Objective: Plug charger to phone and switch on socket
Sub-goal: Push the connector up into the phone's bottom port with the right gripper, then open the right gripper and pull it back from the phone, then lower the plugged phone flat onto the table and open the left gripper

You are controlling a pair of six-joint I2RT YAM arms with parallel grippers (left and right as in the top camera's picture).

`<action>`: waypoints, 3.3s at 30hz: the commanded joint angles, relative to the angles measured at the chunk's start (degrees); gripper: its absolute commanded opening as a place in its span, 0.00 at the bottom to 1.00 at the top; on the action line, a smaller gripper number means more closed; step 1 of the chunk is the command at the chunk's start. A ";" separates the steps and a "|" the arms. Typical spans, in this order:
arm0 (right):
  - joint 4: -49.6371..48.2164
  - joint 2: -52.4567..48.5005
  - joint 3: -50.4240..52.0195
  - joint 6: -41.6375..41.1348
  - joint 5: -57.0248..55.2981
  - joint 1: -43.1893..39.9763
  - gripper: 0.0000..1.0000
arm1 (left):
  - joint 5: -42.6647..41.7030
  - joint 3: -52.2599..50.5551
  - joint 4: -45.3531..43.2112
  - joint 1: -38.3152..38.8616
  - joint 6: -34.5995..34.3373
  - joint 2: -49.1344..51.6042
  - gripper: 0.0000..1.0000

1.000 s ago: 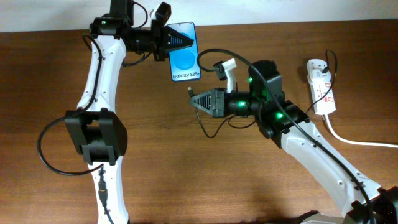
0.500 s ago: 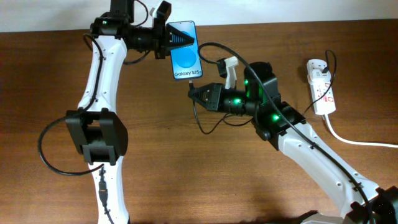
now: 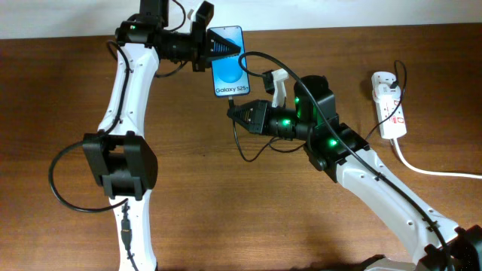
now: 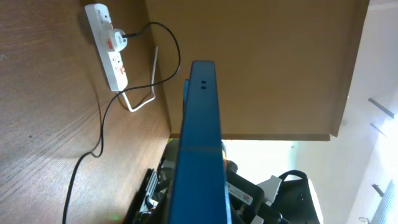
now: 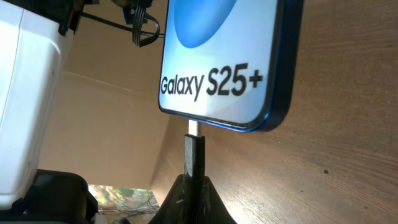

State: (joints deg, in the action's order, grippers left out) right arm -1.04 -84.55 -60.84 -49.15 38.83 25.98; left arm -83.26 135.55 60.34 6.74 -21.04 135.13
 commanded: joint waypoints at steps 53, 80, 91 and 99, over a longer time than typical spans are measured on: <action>-5.03 -0.15 -0.57 2.97 -6.54 -2.82 0.04 | -2.25 0.57 0.15 2.16 1.62 -0.35 0.00; 19.82 12.57 -0.57 18.25 1.64 -17.99 0.43 | 12.79 0.42 5.53 0.39 9.86 -0.35 0.00; 27.91 12.50 -0.55 22.82 -2.01 -18.51 0.50 | 39.80 -3.93 20.63 2.62 18.05 0.09 0.00; 28.74 12.39 -0.55 23.45 -2.03 -18.51 0.51 | 44.30 -14.95 9.11 2.58 17.22 0.20 0.00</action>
State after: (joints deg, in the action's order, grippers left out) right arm 27.70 -72.58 -60.86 -26.55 37.30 7.90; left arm -41.67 122.37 70.63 9.67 -4.10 135.46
